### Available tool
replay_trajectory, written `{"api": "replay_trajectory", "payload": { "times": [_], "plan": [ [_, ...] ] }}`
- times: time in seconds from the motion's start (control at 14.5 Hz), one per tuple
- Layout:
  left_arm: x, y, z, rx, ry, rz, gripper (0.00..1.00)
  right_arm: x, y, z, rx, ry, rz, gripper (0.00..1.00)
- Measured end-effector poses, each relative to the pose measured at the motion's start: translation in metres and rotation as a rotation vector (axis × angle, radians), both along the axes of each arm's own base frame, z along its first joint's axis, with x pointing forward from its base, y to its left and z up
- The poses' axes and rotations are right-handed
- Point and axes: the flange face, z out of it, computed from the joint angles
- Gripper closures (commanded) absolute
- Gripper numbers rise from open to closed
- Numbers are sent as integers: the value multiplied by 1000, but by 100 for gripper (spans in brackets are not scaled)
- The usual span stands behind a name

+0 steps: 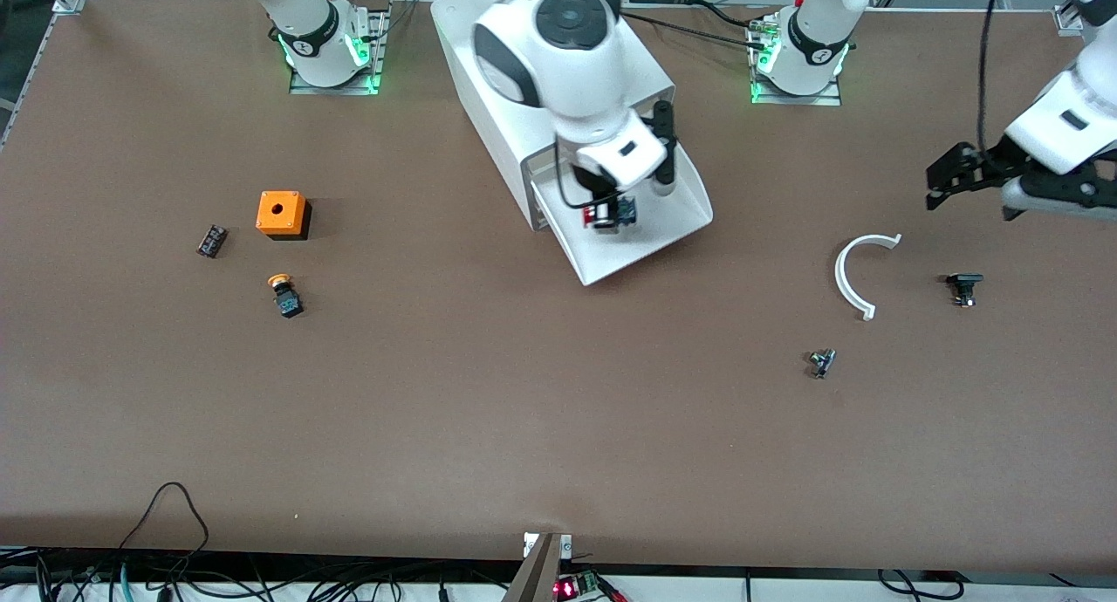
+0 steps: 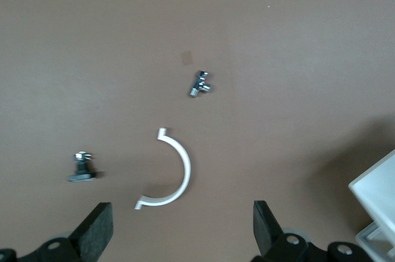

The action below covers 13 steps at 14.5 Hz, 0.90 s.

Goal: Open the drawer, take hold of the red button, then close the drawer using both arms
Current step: 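Lift the red button out with the right gripper while the left gripper reaches the drawer, then push the drawer shut with the left gripper while the right gripper carries the button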

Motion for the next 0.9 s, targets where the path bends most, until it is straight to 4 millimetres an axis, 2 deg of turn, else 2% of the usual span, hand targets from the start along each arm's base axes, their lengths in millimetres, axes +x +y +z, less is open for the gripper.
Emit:
{"api": "replay_trajectory", "payload": {
  "times": [0.14, 0.28, 0.41, 0.55, 0.76, 0.9],
  "plan": [
    [11, -42, -28, -7, 20, 64, 0, 41, -57, 16, -4, -18, -191, 84],
    [22, -93, -67, -26, 22, 142, 0, 71, -111, 8, -22, 4, -427, 84],
    [24, -141, -111, -59, 11, 223, 0, 89, -158, -19, -46, 58, -638, 84],
    [19, -176, -154, -90, 9, 287, 0, 100, -208, -50, -82, 121, -836, 84],
    [11, -197, -203, -115, 18, 357, 0, 108, -292, -98, -149, 212, -1063, 84],
    [5, -209, -228, -131, 19, 398, 0, 102, -329, -132, -187, 261, -1192, 82]
  ]
}}
